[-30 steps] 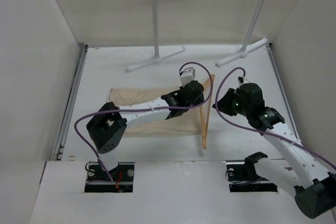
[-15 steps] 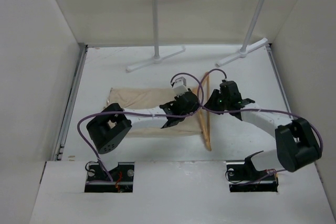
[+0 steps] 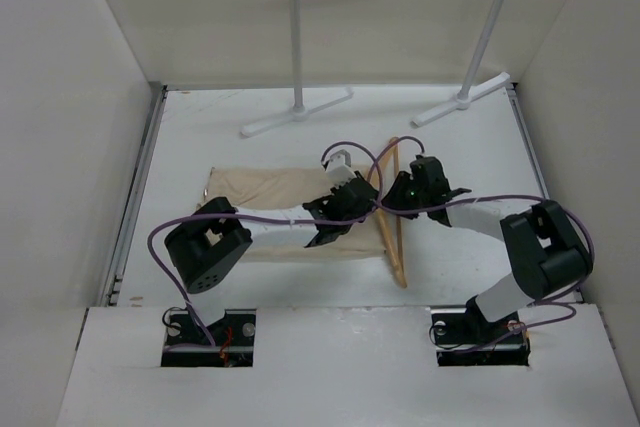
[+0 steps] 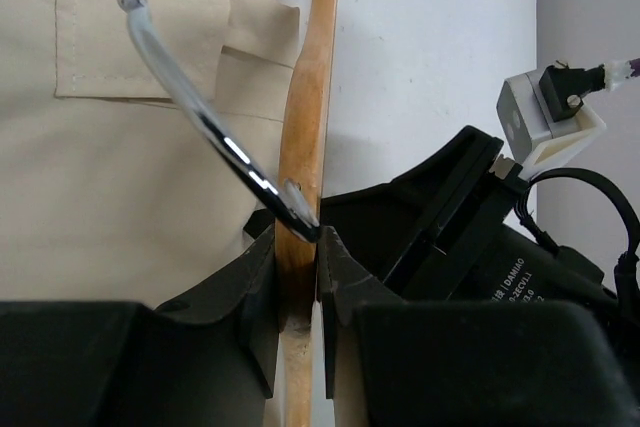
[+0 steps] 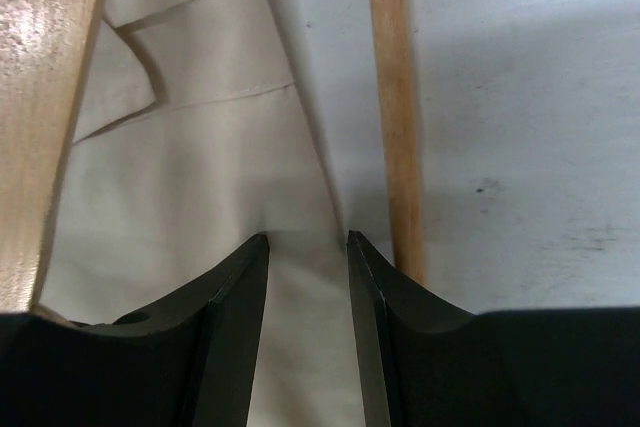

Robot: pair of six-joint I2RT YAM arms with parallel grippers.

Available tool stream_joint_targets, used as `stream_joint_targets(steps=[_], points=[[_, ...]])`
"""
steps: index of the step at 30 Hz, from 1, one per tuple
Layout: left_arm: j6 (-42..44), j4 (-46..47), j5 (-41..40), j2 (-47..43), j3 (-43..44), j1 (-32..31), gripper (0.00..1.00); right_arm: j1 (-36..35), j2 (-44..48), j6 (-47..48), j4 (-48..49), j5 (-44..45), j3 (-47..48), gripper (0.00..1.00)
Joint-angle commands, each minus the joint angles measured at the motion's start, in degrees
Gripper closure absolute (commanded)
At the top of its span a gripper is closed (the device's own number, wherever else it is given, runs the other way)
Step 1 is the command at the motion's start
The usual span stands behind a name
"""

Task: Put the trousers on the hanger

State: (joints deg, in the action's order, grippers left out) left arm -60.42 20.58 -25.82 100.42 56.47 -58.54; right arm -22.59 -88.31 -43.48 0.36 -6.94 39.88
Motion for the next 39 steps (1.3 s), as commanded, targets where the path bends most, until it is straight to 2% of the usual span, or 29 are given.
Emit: stream_joint_targets(steps=[1, 3, 4, 7, 9, 19, 25, 29, 33, 39], points=[[-0.05, -3.00, -1.42, -2.51, -2.15, -0.12, 0.99, -0.48, -0.72, -2.57, 3.33, -0.97, -1.90, 0.56], [-0.05, -3.00, -1.34, -2.95, -2.68, 0.23, 0.99, -0.39, -0.81, -2.75, 3.68, -1.14, -2.61, 0.55], [-0.05, -3.00, -1.33, -3.04, -2.94, 0.40, 0.99, -0.39, -1.07, -2.75, 3.94, -1.41, -2.70, 0.58], [0.13, -3.09, -1.16, -3.65, -3.99, 0.67, 0.99, -0.31, -1.43, -2.92, 4.21, -3.69, -2.53, 0.85], [0.22, -3.26, -1.07, -4.70, -5.39, 0.93, 0.99, 0.57, 0.76, -3.36, 4.82, -4.22, -2.52, 0.90], [1.27, -6.59, -1.68, -16.30, -16.73, 5.14, 0.99, 5.84, 12.98, -3.45, -0.44, -7.38, -0.06, 0.91], [5.74, -14.41, -2.04, -30.35, -25.61, 12.08, 0.99, 10.32, 14.05, -2.13, -1.59, -8.09, -1.55, 0.91], [10.22, -19.69, -1.34, -38.53, -26.94, 16.40, 0.99, 10.68, 13.17, -1.78, -1.33, -7.83, -2.70, 0.90], [13.31, -19.53, -0.72, -38.73, -24.75, 16.32, 0.99, 10.59, 11.41, -2.13, -0.54, -7.21, -2.79, 0.90], [16.03, -16.45, -0.98, -33.37, -19.12, 11.84, 0.99, 10.07, 9.13, -2.04, -0.45, -6.42, -1.73, 0.90]])
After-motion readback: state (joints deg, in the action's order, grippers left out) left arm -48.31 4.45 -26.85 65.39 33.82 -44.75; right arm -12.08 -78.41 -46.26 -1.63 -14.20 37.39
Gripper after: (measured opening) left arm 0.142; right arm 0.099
